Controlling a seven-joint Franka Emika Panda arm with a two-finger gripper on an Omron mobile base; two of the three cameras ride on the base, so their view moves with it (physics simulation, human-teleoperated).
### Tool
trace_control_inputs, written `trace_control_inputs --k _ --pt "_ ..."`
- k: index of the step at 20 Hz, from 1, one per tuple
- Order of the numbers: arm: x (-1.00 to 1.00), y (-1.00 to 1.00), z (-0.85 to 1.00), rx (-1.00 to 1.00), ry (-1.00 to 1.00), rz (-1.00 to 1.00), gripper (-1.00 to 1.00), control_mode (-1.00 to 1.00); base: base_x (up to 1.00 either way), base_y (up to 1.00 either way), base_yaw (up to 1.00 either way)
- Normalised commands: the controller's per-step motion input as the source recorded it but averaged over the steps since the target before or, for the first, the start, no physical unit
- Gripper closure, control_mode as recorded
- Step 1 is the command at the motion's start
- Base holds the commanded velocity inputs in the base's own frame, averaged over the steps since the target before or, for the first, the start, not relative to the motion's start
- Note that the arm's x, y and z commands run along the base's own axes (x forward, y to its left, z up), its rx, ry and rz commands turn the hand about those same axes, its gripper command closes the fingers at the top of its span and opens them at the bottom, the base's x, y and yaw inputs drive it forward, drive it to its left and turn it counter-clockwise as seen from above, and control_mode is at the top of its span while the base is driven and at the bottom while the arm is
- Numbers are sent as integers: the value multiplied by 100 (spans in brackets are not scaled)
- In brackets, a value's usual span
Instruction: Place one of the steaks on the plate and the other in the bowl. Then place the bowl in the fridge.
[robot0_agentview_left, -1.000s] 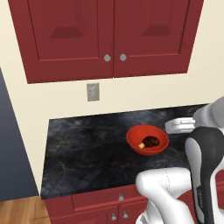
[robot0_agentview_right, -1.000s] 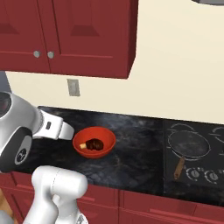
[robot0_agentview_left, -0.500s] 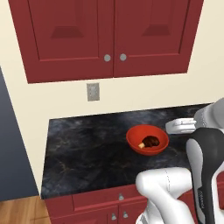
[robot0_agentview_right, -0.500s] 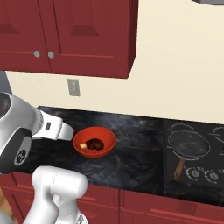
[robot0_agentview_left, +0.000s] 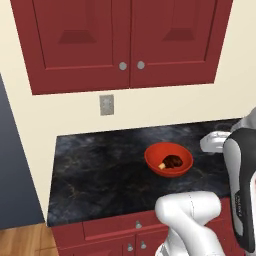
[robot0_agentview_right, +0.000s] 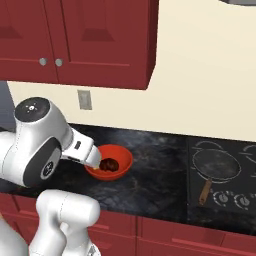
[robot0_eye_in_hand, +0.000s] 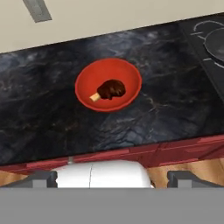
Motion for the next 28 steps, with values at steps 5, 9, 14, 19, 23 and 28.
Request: trace_control_inputs --k 5,9,14,19,23,28 --pt "4 -63 -47 15 11 -3 -100 -100 0 0 0" --pt "11 -27 -71 29 -1 -14 -100 -100 0 0 0" --pt "27 -4 -36 22 -2 -16 -100 -100 0 0 0" --pt "51 -8 -22 19 0 -12 -100 -100 0 0 0" --pt "71 -15 -35 12 1 -2 -100 -100 0 0 0" --pt "65 -1 -47 3 2 -2 -100 -100 0 0 0"
